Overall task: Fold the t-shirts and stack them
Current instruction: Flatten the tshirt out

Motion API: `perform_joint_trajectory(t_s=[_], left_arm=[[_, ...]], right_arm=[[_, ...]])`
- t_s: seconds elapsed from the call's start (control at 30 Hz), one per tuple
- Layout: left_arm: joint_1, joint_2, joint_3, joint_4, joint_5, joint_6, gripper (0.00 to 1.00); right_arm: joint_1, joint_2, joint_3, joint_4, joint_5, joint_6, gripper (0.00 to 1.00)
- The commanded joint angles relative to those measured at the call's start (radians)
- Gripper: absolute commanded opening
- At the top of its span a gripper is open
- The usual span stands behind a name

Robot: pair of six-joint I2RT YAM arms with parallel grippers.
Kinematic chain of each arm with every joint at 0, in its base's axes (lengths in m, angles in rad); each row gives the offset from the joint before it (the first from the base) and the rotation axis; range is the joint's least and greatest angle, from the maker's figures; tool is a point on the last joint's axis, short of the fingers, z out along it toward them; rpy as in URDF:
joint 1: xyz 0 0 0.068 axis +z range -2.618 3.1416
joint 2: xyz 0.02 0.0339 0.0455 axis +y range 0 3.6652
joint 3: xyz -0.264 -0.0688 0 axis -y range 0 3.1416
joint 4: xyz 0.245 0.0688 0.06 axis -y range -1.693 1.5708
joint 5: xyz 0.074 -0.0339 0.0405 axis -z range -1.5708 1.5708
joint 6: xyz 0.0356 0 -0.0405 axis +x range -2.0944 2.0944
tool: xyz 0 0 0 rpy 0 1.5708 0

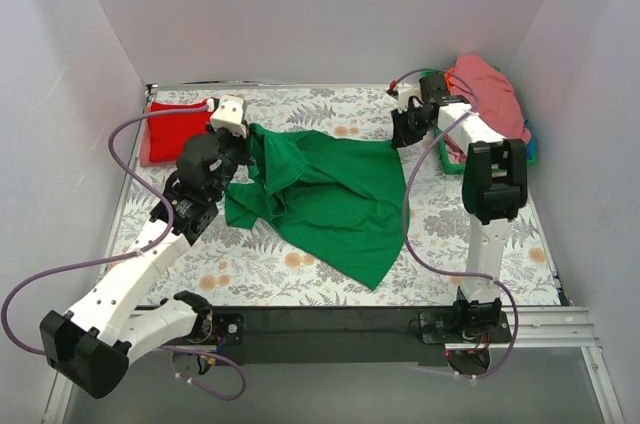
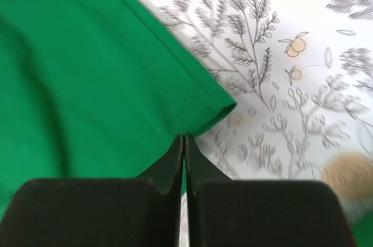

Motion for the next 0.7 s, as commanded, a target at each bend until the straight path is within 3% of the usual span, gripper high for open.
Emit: perform_joint_trajectory(t_s=[0.0,0.17,0.33,0.67], left_arm=[[0.007,-0.073,0.079,0.015,-0.026,0.017,0.00],[0.007,-0.142,0.150,0.018,-0.033,0.029,0.00],[0.005,-0.212,0.243,0.109,0.023,0.063,0.00],[0.005,-0.306,0.487,0.268,0.099,0.046,0.00]], right_arm=[[0.003,-0.252,-0.017,-0.026,-0.020,-0.050,0.01],[0.005,-0.497,-0.019,-0.072,-0.034,-0.103,0.01],[0.005,-0.701,0.090,-0.105,-0.014,-0.178,0.01],[-0.001,-0.948,0.332,-0.100,0.080,-0.248,0.01]])
